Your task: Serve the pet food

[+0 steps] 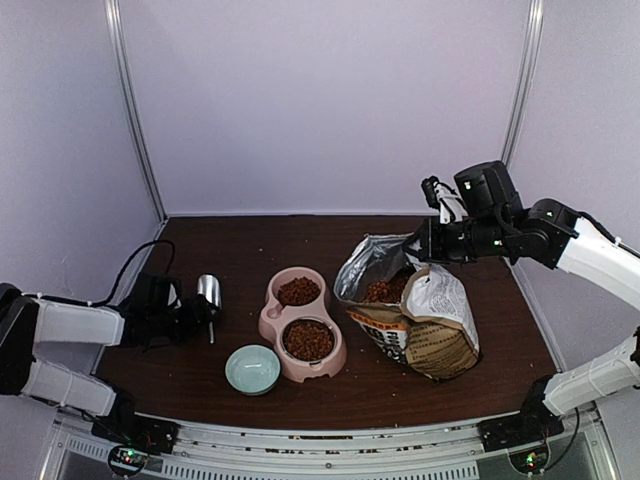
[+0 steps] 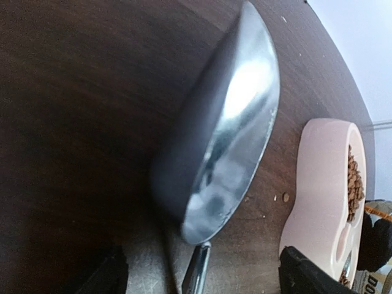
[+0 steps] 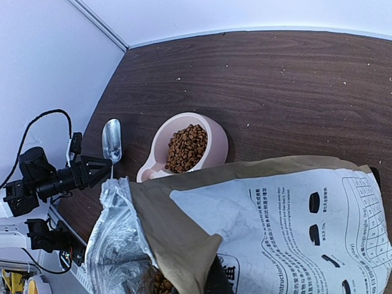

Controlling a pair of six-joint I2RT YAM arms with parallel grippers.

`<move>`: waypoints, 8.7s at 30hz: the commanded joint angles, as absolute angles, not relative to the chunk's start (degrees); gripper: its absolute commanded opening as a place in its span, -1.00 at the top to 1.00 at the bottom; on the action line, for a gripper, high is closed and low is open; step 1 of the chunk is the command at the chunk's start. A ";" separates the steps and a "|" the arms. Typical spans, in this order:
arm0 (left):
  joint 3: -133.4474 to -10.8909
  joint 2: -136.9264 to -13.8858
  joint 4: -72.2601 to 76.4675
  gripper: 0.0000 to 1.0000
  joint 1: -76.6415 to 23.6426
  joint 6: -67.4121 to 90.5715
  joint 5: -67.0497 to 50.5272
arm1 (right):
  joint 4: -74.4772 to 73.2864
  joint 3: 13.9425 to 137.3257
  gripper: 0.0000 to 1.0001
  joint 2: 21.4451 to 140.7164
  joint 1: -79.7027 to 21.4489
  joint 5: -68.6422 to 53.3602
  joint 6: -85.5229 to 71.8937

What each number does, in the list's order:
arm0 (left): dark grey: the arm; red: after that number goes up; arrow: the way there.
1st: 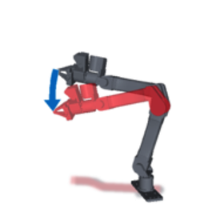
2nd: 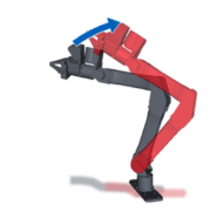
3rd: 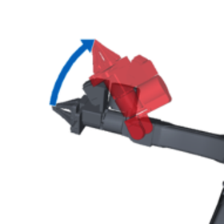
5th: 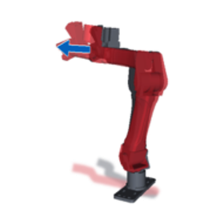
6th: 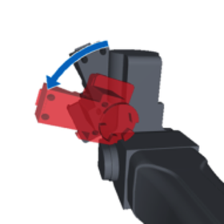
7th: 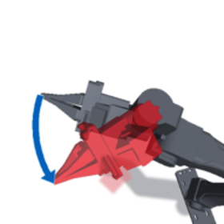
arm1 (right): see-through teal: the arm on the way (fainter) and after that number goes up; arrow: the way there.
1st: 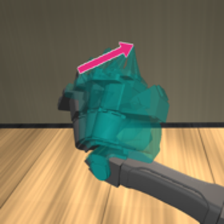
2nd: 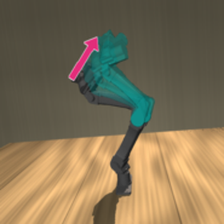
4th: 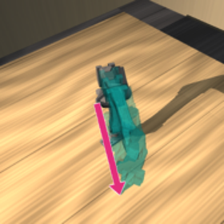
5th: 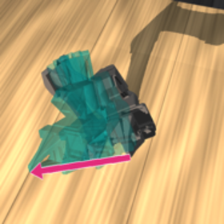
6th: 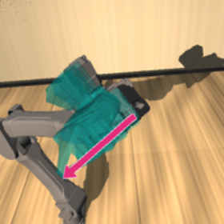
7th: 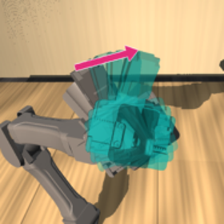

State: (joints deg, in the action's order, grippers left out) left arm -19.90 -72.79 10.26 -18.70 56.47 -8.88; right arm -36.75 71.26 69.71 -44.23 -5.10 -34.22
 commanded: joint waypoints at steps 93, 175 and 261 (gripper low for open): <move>-93.35 -91.33 -19.06 1.00 -60.36 35.44 -11.76 | -39.47 44.72 -0.68 47.24 -33.57 0.43 -39.04; -102.79 -95.12 -44.23 -0.73 -82.69 47.71 26.58 | -17.84 35.90 -0.72 47.95 -58.22 0.50 -46.58; -81.74 -66.29 -37.43 1.00 -66.23 5.36 -9.11 | 7.62 41.82 -0.75 53.00 -34.75 -52.26 -3.07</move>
State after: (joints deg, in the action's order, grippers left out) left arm -78.94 -70.41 -49.45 -67.05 6.26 -7.62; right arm -0.21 40.16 51.48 -34.63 -45.82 -8.75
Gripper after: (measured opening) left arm 0.025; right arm 0.888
